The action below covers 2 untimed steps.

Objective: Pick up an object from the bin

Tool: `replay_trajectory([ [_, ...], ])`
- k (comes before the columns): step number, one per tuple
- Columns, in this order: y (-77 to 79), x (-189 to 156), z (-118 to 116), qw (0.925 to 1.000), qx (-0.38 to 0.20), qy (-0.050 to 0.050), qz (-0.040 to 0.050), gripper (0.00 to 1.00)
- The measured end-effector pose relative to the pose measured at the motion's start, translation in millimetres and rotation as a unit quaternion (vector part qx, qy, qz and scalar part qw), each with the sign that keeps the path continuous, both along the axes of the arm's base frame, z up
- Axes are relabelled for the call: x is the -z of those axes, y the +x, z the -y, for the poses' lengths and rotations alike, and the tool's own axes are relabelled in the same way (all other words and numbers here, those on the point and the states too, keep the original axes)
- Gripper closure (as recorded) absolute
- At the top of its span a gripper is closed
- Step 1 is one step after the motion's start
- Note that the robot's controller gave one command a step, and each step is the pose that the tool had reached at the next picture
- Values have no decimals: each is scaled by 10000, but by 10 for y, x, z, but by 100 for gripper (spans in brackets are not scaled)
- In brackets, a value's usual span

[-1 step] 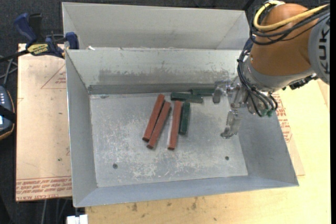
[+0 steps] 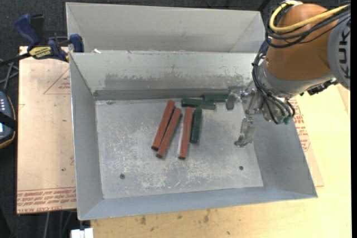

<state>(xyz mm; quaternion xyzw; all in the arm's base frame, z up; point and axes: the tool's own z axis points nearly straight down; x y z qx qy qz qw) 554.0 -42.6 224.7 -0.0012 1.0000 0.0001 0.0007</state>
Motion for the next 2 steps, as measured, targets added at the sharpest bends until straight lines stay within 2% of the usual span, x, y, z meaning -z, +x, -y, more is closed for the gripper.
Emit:
replay_trajectory([
  [1,-72,466,-374,10000,67,-3,37,0],
  [2,-155,1112,-916,10000,-5,18,-43,0],
])
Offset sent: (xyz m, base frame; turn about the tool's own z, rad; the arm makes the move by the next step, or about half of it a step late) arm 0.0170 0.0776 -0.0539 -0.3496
